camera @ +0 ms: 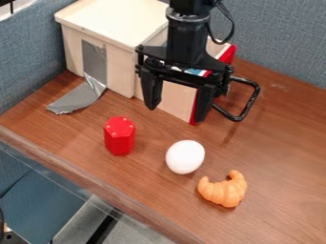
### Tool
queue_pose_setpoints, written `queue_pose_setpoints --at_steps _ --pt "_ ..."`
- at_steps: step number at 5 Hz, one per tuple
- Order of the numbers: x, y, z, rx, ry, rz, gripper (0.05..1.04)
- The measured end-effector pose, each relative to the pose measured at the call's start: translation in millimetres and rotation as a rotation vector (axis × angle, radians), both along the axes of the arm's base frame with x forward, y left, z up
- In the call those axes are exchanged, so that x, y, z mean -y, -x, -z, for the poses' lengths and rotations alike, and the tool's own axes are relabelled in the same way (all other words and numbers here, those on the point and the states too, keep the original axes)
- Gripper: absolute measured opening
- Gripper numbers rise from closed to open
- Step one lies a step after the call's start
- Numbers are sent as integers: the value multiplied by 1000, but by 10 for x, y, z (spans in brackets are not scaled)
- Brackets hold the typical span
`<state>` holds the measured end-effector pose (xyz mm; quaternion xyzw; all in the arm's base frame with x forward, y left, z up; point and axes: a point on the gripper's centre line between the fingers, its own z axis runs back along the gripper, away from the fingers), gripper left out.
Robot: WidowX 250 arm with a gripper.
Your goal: Put the egg inside the drawer
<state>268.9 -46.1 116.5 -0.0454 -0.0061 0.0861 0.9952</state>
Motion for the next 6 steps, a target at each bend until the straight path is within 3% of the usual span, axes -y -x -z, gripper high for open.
queue_pose_setpoints --at_steps 1,3,6 --pt "-2 15 77 -29 -3 0 999" --pt "30 -5 79 -4 -19 106 999" --pt "156 -89 90 86 -99 494 999"
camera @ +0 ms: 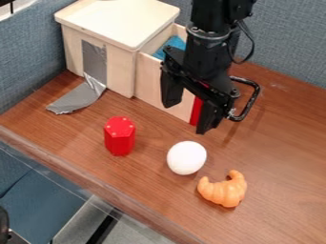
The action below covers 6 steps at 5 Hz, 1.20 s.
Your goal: Put the egg inside the drawer
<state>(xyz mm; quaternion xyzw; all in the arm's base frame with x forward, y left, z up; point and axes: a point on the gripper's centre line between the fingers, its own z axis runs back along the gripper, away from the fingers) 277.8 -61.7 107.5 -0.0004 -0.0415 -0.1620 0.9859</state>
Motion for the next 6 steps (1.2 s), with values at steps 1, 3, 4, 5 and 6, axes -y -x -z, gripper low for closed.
queue_pose_setpoints --at_steps 1,3,4,5,6 --pt "9 -35 115 -11 -33 84 999" --pt "-3 -67 223 -15 -36 108 999" --pt "-27 -41 321 -35 -49 108 999" --pt "-65 1 380 -43 -58 123 999" --pt "-118 32 457 -52 -64 136 999"
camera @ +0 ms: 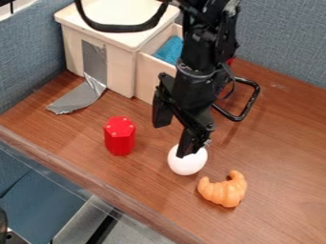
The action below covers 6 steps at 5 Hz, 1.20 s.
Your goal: Put the egg inside the drawer
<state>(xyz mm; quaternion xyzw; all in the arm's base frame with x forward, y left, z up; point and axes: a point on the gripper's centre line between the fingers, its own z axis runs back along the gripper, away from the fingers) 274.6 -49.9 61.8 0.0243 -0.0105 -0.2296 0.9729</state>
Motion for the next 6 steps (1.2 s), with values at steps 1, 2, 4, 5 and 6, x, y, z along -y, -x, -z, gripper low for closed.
queue_pose_setpoints --at_steps 1,2,4,5,6 --pt "-33 -1 21 1 6 9 999" --pt "-19 -8 47 -3 18 20 999" --pt "28 -22 107 -21 43 22 999" --pt "47 -67 160 -28 43 18 999" --pt "92 -109 203 -35 42 18 999"
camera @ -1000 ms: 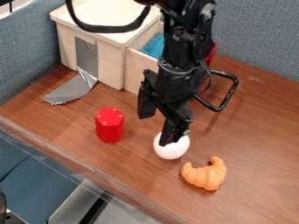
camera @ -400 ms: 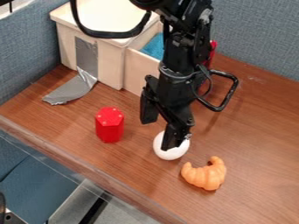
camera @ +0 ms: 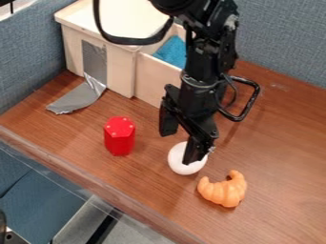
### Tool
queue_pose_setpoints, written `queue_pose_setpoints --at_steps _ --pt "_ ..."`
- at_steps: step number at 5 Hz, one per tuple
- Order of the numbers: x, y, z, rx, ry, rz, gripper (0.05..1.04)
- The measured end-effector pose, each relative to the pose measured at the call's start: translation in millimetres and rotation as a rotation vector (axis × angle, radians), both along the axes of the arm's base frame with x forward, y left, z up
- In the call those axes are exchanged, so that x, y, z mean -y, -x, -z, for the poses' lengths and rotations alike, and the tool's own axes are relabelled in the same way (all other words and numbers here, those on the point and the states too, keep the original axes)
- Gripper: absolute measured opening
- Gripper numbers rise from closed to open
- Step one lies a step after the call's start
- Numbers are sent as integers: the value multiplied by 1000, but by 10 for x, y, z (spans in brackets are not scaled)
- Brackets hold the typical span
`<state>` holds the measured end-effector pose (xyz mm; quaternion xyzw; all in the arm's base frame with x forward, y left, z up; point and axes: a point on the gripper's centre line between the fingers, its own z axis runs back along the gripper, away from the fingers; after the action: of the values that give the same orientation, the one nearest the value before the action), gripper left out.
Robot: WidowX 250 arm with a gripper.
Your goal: Put the egg inside the drawer
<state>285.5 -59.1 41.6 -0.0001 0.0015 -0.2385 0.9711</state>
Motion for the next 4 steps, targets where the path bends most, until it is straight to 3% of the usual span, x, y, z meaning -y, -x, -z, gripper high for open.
queue_pose_setpoints --at_steps 2,3,4 --pt "44 -36 141 -31 -22 -9 962" --pt "54 -61 139 -16 -19 -13 792" --pt "56 -65 135 -12 -21 -17 791"
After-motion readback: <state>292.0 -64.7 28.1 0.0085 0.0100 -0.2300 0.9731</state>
